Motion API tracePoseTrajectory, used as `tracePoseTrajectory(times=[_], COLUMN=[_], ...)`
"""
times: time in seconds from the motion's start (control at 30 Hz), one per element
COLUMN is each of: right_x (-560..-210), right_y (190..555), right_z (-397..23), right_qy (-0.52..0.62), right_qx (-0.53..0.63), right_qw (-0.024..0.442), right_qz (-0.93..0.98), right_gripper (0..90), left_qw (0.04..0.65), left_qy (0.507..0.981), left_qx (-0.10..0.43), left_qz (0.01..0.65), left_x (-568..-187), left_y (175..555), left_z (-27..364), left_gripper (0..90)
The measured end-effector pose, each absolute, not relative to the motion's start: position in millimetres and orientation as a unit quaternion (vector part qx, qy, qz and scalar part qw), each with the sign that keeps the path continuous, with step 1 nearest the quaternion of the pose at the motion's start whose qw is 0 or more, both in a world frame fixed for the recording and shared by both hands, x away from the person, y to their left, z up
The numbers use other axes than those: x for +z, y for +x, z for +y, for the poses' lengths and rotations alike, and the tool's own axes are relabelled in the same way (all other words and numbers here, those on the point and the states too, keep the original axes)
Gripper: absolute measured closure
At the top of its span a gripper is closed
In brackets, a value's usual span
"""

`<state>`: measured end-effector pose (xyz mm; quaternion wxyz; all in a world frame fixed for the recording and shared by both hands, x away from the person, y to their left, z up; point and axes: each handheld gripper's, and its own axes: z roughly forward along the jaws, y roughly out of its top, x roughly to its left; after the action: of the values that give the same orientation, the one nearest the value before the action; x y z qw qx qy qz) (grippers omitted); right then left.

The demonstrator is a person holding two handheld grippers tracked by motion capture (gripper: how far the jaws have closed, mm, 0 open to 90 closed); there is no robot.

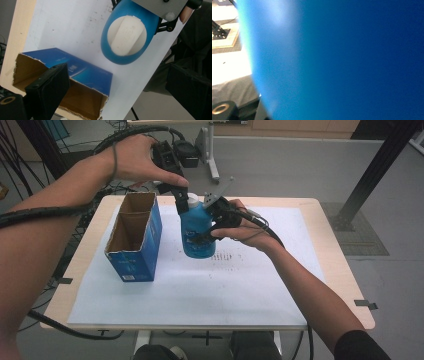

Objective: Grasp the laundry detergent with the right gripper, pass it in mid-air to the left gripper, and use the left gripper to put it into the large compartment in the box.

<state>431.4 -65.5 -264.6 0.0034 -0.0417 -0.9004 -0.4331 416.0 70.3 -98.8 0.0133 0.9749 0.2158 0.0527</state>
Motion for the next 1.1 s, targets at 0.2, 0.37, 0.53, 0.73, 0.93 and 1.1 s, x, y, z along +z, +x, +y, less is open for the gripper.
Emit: tracePoseTrajectory(times=[0.2, 0.37, 0.53, 0.73, 0.93, 1.1], right_x=[-267.1, -269.5, -269.9, -267.8, -270.5, -270.3], right_y=[427.0, 423.6, 419.1, 415.3, 413.0, 409.2], right_z=[-65.5, -66.9, -68.3, -67.4, -68.4, -68.4], right_qy=[-0.029, -0.027, -0.016, -0.006, 0.0, 0.014], right_qx=[-0.448, -0.449, -0.451, -0.456, -0.46, -0.465], right_qw=[0.002, 0.002, 0.0, -0.004, 0.002, 0.007], right_qz=[-0.894, -0.893, -0.892, -0.89, -0.888, -0.885], right_gripper=[44.2, 44.1, 44.0, 44.0, 44.0, 44.0], left_qw=[0.012, 0.016, -0.008, -0.009, 0.002, 0.006], left_qy=[0.978, 0.981, 0.984, 0.986, 0.988, 0.988], left_qx=[0.05, 0.042, 0.039, 0.016, -0.002, -0.011], left_qz=[0.202, 0.191, 0.175, 0.169, 0.157, 0.155], left_x=[-102.9, -107.4, -118.0, -127.5, -133.3, -138.5], left_y=[411.1, 408.9, 408.9, 409.8, 409.1, 409.0], left_z=[65.1, 60.6, 52.3, 46.1, 43.2, 42.1], left_gripper=[6.1, 5.8, 5.7, 5.7, 5.6, 5.6])
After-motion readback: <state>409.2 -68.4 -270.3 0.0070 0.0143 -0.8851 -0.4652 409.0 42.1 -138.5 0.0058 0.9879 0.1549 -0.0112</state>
